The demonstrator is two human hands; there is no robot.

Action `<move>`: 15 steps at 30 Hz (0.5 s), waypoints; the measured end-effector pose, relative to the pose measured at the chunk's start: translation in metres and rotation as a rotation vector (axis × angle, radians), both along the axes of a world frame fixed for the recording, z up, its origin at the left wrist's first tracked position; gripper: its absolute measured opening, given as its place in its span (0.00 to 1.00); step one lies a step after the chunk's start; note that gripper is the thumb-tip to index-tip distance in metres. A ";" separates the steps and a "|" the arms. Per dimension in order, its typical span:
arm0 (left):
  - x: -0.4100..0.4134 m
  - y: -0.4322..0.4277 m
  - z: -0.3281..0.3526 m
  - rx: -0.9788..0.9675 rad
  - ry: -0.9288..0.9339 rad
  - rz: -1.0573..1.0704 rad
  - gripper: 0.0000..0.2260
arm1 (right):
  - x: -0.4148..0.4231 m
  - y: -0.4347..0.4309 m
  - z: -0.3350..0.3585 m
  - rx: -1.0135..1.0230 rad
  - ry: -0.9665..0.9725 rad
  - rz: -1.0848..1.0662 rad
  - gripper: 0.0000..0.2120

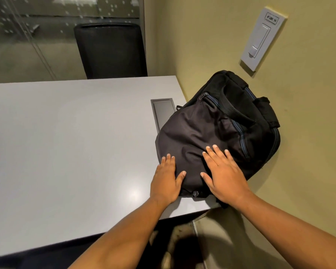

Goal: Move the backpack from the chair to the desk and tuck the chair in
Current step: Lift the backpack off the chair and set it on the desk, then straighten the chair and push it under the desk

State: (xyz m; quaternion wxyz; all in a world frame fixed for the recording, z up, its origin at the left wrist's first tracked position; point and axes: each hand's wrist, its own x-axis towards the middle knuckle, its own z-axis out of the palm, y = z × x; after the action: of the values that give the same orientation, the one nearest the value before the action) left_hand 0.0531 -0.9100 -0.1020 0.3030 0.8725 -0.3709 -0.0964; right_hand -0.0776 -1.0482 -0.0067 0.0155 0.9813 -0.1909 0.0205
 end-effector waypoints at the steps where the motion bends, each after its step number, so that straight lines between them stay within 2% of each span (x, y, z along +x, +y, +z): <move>1: -0.003 0.006 0.001 0.009 -0.012 0.005 0.30 | -0.003 0.004 0.001 0.008 -0.027 -0.008 0.30; 7: -0.035 0.045 0.011 0.113 -0.066 0.046 0.30 | -0.031 0.033 0.002 0.095 -0.130 -0.019 0.30; 15: -0.110 0.115 0.019 0.242 -0.180 0.044 0.31 | -0.105 0.086 -0.013 0.229 -0.145 0.030 0.30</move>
State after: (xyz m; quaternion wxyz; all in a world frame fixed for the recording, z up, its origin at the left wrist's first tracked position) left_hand -0.0568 -0.7952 -0.0826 0.1634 0.9157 -0.3629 -0.0550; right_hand -0.1825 -0.9626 -0.0202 -0.1106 0.9753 -0.1780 0.0699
